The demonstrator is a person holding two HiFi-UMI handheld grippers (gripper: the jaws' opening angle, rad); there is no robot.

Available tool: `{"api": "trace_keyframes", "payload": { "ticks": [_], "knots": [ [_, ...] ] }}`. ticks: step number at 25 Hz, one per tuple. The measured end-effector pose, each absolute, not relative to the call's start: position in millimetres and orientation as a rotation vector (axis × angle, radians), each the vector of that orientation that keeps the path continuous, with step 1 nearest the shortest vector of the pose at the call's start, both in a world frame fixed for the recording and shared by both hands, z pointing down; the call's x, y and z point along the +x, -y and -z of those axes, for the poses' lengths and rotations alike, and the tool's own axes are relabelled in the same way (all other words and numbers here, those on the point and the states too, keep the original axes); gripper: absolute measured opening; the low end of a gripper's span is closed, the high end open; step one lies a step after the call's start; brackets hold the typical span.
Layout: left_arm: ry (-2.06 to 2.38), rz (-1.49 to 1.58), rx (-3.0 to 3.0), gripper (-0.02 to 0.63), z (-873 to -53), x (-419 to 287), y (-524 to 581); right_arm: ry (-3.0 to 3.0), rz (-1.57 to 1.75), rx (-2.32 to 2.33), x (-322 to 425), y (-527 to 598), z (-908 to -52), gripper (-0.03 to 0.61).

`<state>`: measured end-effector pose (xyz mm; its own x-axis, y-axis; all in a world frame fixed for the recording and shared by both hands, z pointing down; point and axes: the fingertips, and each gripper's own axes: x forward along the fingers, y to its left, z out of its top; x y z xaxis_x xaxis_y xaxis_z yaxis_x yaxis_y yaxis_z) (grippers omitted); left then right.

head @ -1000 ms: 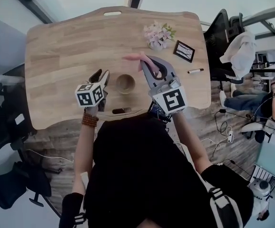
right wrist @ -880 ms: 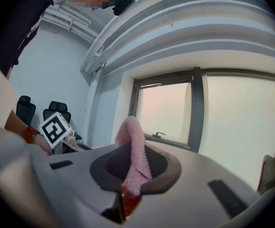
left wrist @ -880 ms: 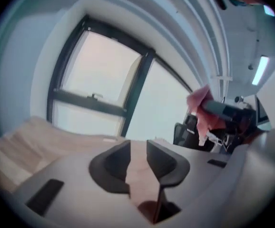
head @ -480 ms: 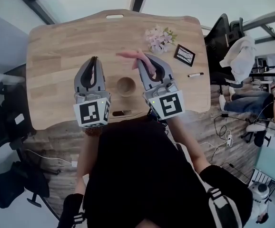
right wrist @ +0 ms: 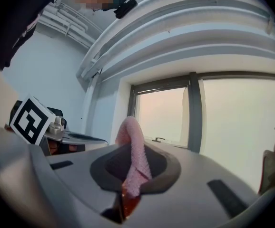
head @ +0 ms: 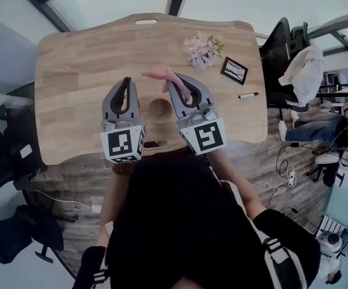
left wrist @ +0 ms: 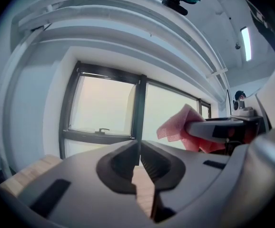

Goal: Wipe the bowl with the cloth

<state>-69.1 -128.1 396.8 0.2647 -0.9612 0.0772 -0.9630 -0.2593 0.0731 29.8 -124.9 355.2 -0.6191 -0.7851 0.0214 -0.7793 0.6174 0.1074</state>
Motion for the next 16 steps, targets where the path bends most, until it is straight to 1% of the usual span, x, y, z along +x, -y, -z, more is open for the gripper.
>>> {"api": "trace_keyframes", "payload": {
  "ticks": [16],
  "knots": [
    [1.859,-0.035,2.411,0.025,-393.7,-73.6,113.6,2.779,0.143,1.326,26.8,110.7,-351.9,0.020]
  ]
}}
